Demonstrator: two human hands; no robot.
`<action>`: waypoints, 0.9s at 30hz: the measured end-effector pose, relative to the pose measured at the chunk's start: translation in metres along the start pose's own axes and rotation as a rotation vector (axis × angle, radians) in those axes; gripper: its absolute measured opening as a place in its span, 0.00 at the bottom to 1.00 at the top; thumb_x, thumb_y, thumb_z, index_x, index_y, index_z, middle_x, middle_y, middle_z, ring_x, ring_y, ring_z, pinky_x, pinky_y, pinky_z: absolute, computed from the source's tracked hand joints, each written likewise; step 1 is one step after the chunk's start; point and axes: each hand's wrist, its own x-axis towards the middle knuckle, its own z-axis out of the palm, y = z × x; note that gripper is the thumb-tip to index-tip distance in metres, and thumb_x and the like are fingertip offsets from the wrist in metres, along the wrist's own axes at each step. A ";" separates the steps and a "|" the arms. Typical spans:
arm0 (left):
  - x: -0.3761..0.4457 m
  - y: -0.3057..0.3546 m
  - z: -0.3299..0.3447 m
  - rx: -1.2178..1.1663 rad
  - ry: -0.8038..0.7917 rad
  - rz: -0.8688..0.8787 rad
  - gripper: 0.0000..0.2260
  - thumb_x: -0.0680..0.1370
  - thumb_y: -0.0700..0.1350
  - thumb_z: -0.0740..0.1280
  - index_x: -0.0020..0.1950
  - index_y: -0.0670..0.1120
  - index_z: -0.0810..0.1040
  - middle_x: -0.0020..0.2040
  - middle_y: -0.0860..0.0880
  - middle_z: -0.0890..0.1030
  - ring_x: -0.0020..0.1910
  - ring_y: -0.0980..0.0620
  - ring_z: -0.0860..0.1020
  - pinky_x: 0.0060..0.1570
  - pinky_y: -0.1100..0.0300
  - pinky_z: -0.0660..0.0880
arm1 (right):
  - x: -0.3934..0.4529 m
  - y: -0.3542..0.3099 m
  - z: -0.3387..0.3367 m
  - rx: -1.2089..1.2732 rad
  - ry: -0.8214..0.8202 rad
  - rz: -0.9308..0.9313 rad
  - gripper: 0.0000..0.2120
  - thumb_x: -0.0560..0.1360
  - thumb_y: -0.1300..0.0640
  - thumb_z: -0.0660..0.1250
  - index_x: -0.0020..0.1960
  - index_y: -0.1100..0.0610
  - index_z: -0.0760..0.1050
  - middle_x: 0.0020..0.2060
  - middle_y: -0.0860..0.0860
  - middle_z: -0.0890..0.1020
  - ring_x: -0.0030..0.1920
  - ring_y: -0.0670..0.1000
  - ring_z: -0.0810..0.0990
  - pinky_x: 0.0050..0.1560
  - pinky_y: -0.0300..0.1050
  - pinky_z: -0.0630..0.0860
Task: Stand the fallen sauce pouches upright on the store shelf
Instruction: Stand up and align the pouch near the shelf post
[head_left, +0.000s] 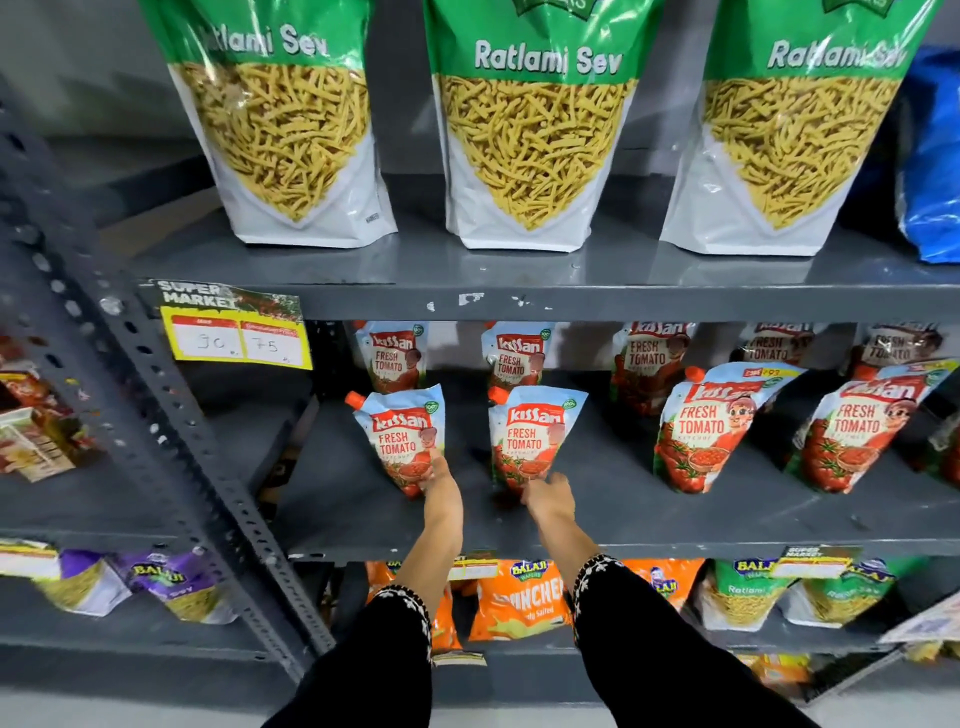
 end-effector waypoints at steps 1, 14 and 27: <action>0.003 0.001 -0.008 0.012 0.022 0.025 0.29 0.80 0.59 0.49 0.75 0.43 0.61 0.75 0.43 0.64 0.74 0.43 0.63 0.74 0.49 0.61 | -0.003 0.002 0.009 -0.017 0.025 0.000 0.16 0.73 0.62 0.61 0.60 0.66 0.70 0.55 0.64 0.79 0.51 0.60 0.77 0.53 0.50 0.74; 0.021 0.063 -0.097 -0.039 -0.140 0.043 0.32 0.78 0.64 0.44 0.77 0.46 0.58 0.75 0.47 0.64 0.75 0.46 0.62 0.75 0.51 0.57 | -0.058 -0.042 0.116 0.191 -0.181 -0.068 0.29 0.79 0.67 0.56 0.77 0.59 0.50 0.68 0.59 0.73 0.66 0.58 0.73 0.66 0.48 0.69; 0.029 0.075 -0.117 -0.033 -0.226 0.037 0.31 0.79 0.63 0.43 0.74 0.46 0.65 0.73 0.43 0.69 0.72 0.44 0.66 0.71 0.52 0.62 | -0.064 -0.046 0.148 0.145 -0.187 -0.099 0.19 0.73 0.64 0.62 0.63 0.55 0.72 0.58 0.56 0.82 0.57 0.56 0.80 0.60 0.51 0.77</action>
